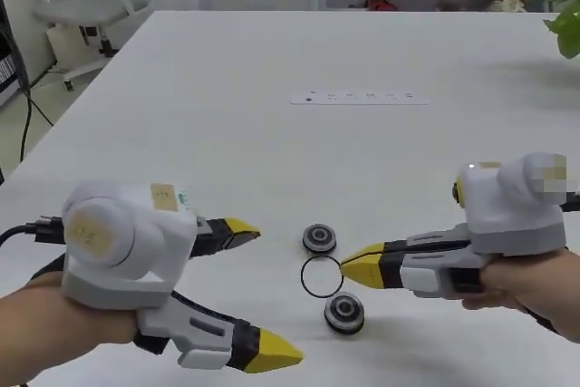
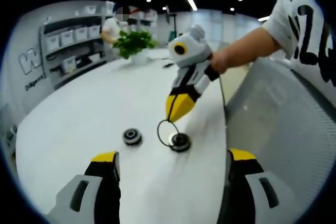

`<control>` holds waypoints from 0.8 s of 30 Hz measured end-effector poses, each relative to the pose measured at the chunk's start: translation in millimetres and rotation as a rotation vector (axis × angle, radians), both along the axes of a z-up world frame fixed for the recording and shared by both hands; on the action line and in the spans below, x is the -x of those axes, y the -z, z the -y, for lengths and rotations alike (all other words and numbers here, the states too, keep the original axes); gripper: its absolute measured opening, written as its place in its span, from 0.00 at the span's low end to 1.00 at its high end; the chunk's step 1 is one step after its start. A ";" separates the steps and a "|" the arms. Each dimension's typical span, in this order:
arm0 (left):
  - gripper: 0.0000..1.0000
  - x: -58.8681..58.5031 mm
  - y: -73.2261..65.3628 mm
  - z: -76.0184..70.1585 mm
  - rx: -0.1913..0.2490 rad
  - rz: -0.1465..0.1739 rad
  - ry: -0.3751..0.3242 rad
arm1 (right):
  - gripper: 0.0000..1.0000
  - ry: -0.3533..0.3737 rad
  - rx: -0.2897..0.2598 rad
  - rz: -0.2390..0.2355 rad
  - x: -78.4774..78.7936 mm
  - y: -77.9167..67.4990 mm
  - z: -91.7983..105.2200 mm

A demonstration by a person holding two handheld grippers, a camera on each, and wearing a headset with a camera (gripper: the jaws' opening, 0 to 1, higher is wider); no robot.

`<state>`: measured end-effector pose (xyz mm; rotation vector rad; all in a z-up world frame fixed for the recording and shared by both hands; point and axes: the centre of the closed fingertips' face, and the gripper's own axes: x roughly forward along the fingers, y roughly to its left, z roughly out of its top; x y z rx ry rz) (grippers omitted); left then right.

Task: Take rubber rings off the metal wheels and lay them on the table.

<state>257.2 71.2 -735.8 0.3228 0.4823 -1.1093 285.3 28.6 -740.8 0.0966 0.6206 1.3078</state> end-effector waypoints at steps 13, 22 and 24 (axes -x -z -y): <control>0.87 -3.1 2.3 -12.5 0.001 -0.010 -0.037 | 0.00 -0.020 0.026 -0.005 -2.7 8.8 -8.0; 0.89 -1.8 4.9 -17.7 -0.008 -0.010 -0.045 | 0.00 -0.044 0.045 -0.007 0.2 14.9 -17.2; 0.88 -1.7 6.6 -19.4 -0.019 -0.005 -0.043 | 0.00 -0.048 0.052 -0.007 0.2 17.3 -18.0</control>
